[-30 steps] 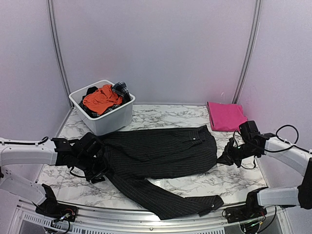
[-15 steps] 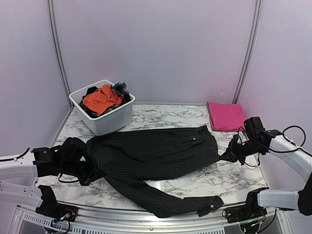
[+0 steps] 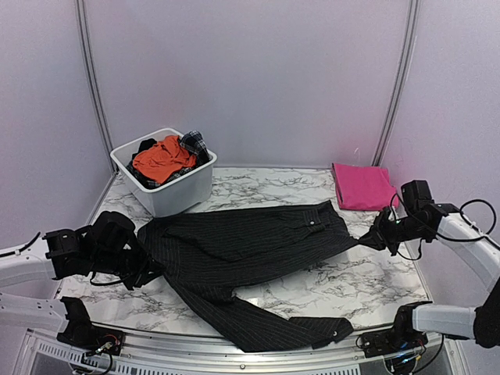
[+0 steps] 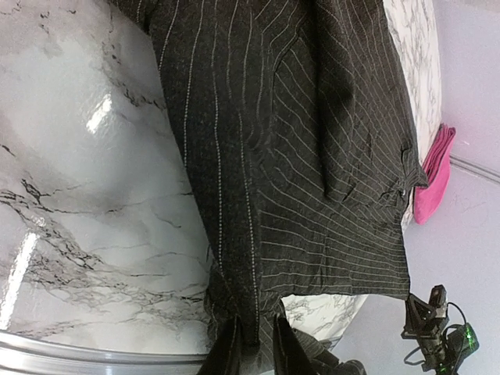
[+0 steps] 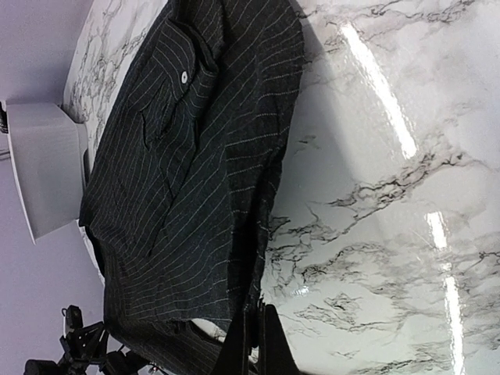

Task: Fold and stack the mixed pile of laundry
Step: Fold the 1/3-folded shirt at the center of the board.

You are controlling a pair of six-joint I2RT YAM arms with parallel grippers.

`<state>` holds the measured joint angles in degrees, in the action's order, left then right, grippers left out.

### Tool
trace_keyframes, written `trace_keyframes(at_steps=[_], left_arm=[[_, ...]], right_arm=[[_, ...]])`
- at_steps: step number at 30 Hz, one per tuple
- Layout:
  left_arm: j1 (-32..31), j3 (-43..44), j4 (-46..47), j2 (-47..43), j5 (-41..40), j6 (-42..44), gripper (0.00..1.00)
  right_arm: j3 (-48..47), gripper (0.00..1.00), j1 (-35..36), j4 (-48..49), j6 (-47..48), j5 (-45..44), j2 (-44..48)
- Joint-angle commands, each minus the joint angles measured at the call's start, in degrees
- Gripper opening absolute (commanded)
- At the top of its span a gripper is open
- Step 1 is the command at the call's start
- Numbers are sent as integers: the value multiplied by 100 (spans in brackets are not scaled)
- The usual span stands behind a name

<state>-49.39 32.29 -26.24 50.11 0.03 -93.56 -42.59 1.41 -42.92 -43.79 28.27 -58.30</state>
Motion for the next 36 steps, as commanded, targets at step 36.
trace_keyframes(at_steps=[36], left_arm=[[1711, 777, 1014, 1089, 147, 607, 0]], right_arm=[[-1498, 0, -271, 1099, 51, 13, -2196]])
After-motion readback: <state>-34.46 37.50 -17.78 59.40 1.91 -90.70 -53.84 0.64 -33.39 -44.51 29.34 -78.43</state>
